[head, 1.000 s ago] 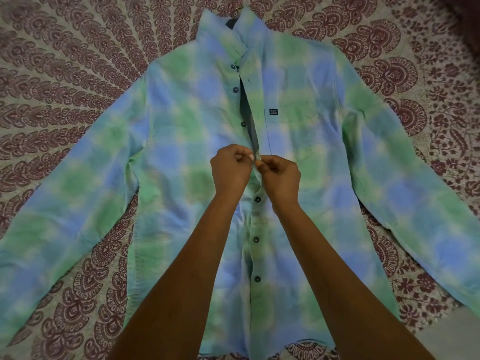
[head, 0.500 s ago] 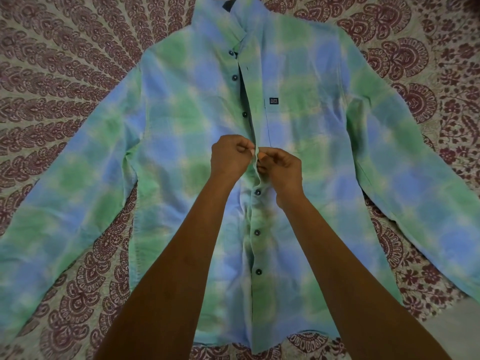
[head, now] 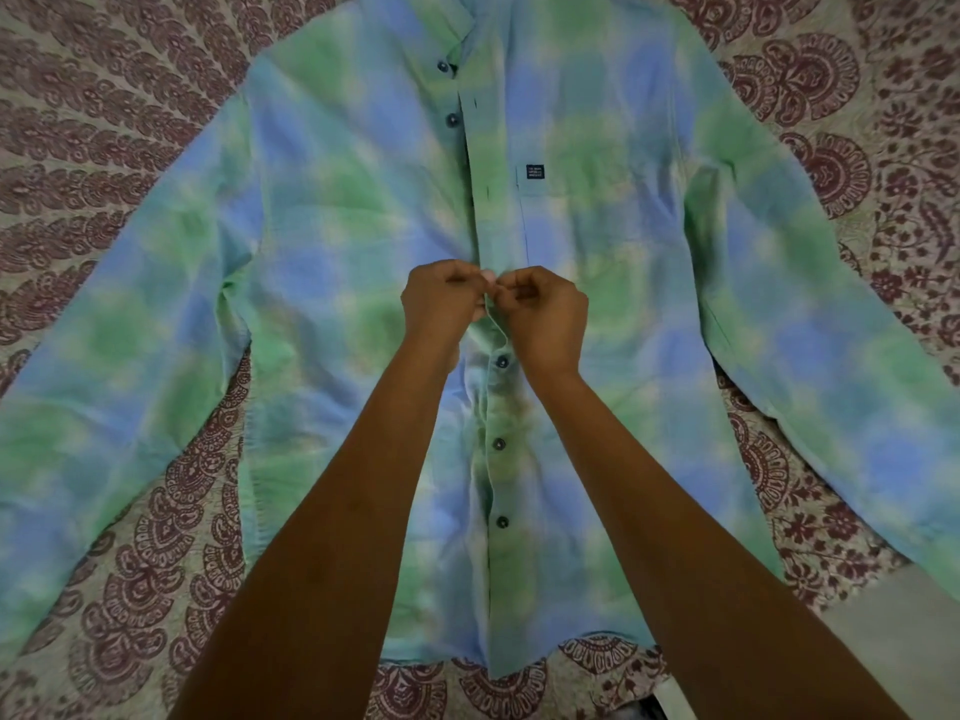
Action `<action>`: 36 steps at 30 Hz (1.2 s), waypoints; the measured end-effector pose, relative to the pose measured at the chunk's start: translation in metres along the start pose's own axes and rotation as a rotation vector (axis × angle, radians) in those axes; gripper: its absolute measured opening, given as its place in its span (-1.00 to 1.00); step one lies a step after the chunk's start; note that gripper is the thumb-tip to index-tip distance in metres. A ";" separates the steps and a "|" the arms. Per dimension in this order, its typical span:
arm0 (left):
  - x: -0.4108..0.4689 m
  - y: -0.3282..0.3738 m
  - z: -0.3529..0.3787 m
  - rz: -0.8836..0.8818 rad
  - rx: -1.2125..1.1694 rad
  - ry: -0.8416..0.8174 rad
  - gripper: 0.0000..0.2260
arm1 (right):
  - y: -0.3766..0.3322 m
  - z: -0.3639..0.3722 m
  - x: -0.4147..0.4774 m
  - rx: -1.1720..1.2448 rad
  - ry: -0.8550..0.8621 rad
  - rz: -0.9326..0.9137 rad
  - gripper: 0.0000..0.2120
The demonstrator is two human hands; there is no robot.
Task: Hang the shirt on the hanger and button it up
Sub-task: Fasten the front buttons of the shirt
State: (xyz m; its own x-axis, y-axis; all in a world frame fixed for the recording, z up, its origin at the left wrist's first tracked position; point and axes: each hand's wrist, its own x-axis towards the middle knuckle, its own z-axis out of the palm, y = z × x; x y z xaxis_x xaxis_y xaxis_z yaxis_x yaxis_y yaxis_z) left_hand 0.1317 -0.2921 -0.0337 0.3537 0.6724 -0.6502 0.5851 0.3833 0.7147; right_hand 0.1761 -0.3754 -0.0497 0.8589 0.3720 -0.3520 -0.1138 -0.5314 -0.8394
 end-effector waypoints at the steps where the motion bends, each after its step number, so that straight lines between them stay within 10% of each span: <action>1: 0.001 -0.002 0.001 0.016 -0.001 0.032 -0.86 | 0.000 0.001 0.000 -0.004 0.004 -0.015 -0.89; 25: 0.010 -0.017 0.006 -0.055 -0.218 0.048 -0.73 | 0.014 0.026 -0.016 -0.038 0.139 -0.188 -0.95; 36: 0.014 -0.010 -0.009 0.453 0.371 0.004 -0.84 | 0.012 0.004 0.005 0.156 -0.075 0.060 -0.91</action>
State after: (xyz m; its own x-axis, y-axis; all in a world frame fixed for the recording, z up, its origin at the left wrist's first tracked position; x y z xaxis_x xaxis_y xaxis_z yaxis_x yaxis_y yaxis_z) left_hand 0.1239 -0.2809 -0.0472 0.6255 0.7205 -0.2993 0.5928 -0.1895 0.7828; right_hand 0.1767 -0.3768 -0.0629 0.8096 0.4019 -0.4278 -0.2445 -0.4317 -0.8682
